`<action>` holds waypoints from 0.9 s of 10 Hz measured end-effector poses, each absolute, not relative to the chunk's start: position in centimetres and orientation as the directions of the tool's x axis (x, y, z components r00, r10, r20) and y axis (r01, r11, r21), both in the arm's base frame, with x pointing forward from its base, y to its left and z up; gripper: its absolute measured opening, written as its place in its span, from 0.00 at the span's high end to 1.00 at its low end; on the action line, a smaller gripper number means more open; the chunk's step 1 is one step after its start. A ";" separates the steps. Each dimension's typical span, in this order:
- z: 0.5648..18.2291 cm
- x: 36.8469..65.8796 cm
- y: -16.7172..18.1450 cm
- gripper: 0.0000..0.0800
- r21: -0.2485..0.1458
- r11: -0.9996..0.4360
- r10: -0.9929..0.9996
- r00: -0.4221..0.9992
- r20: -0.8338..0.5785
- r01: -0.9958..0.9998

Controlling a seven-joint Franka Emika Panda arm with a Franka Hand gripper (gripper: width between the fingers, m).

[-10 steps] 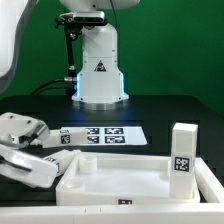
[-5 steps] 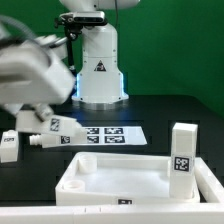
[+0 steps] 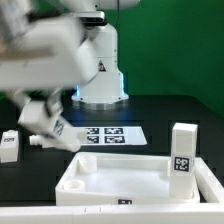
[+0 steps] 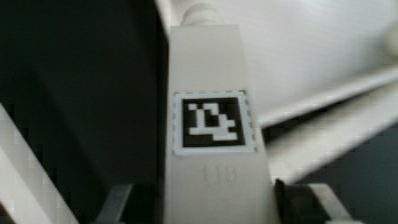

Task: Assemble desk

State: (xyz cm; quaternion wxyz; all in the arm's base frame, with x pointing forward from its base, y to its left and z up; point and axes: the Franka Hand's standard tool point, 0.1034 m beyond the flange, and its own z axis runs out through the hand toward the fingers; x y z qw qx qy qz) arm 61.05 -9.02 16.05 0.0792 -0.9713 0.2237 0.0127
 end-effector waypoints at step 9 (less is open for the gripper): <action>15.8 61.2 -6.6 0.64 -0.083 -0.931 -0.341 0.769 0.541 -0.355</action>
Offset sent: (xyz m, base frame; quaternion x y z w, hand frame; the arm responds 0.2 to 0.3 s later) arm 0.0000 0.0000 0.0000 0.0000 0.1938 0.0000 0.9810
